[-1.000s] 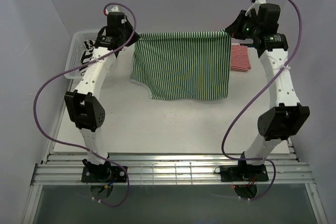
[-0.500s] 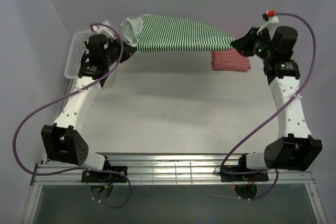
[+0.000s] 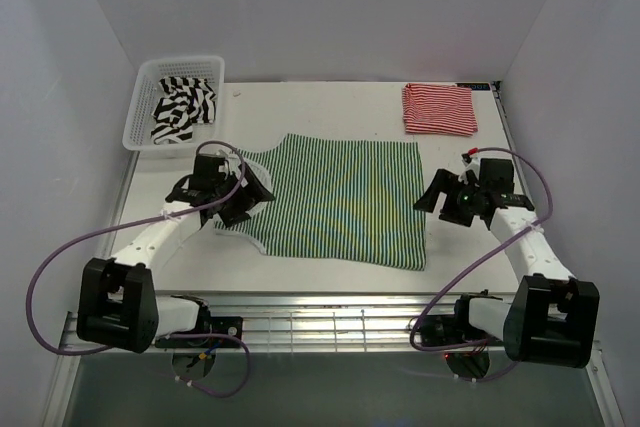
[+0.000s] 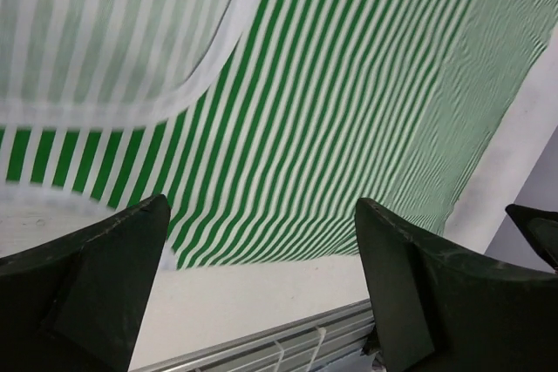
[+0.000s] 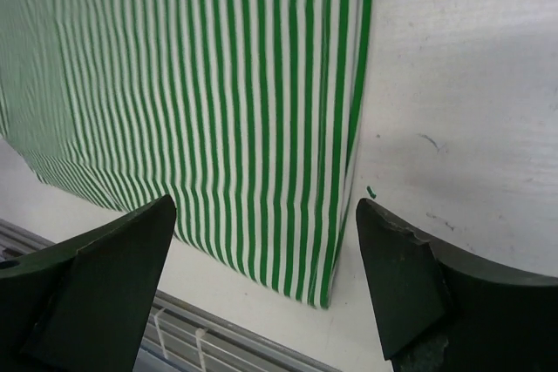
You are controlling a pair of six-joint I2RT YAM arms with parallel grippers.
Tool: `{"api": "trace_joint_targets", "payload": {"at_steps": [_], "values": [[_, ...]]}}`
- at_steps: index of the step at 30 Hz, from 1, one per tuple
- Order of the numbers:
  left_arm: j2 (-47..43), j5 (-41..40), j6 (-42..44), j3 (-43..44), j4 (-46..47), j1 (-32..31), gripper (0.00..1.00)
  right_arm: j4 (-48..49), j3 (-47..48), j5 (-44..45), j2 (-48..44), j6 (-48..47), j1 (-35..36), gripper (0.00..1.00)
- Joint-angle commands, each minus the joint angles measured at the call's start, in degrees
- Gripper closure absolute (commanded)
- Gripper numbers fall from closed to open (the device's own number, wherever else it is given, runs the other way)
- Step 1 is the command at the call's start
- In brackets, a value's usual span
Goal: Fold and stack the tank tops
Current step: Flatten the tank top out
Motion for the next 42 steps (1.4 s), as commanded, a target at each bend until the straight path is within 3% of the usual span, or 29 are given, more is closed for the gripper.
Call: {"api": "trace_joint_targets", "payload": {"at_steps": [1, 7, 12, 22, 32, 37, 42], "values": [[-5.9, -5.2, 1.4, 6.4, -5.6, -0.6, 0.02, -0.6, 6.3, -0.7, -3.5, -3.5, 0.0, 0.1], [0.3, -5.4, 1.9, 10.6, -3.1, -2.2, 0.02, 4.2, 5.6, -1.0, -1.3, -2.3, 6.7, 0.1], [15.8, -5.8, 3.3, 17.6, -2.1, -3.7, 0.02, 9.0, 7.0, 2.2, 10.7, 0.1, 9.3, 0.1], [34.5, -9.9, 4.7, 27.3, -3.5, -2.9, 0.02, 9.3, 22.1, 4.6, 35.3, -1.5, 9.8, 0.1], [45.3, -9.0, 5.2, 38.8, -4.0, 2.3, 0.02, 3.3, 47.6, 8.6, 55.2, -2.3, 9.3, 0.1], [46.8, -7.6, 7.2, 45.6, -4.7, 2.5, 0.02, -1.3, 57.5, 7.4, 57.1, -4.3, 9.2, 0.1], [40.1, -4.4, 8.5, 43.6, -4.1, 2.0, 0.02, -1.7, 55.0, 4.5, 46.6, -7.7, 9.6, 0.1]]}}
